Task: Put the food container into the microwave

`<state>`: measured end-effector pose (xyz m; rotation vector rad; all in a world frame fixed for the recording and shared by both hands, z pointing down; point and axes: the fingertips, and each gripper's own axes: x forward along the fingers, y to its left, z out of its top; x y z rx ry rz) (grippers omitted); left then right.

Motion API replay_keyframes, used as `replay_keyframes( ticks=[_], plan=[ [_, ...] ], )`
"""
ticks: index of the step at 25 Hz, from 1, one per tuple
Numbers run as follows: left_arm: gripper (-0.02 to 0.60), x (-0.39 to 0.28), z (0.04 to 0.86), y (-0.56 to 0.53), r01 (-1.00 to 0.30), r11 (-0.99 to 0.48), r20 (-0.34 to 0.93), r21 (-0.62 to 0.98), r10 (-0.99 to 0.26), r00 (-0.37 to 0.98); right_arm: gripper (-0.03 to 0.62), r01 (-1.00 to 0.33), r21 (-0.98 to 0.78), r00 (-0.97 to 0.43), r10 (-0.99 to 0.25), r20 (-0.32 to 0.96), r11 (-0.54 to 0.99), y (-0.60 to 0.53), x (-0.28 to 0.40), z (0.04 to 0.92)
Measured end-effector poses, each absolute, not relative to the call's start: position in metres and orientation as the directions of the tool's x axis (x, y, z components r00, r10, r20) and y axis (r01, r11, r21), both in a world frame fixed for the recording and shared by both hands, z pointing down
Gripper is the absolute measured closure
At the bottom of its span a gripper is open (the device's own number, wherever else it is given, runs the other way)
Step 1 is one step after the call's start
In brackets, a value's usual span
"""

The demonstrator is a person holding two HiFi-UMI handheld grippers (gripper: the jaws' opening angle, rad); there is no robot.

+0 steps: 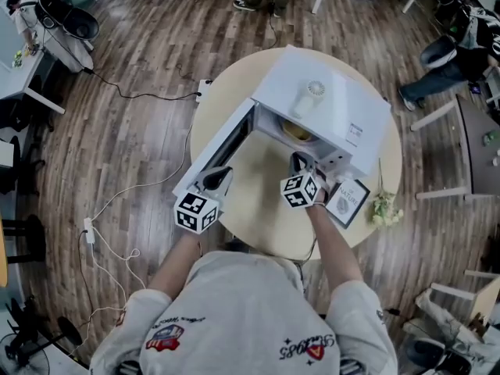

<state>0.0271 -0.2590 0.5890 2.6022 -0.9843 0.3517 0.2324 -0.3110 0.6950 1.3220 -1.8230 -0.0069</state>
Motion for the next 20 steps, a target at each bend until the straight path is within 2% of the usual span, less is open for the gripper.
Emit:
replay_keyframes(
  ticks=[14, 20],
  plan=[
    [0.578, 0.054, 0.576, -0.254, -0.595, -0.779, 0.323, 0.2, -0.521, 0.79, 0.588, -0.917, 0.274, -0.073, -0.8, 0.596, 0.288, -0.242, 0.245, 0.667],
    [0.577, 0.069, 0.569, -0.252, -0.562, -0.805, 0.308, 0.187, -0.496, 0.812, 0.588, -0.95, 0.165, -0.132, -0.821, 0.555, 0.264, -0.216, 0.244, 0.641]
  ],
)
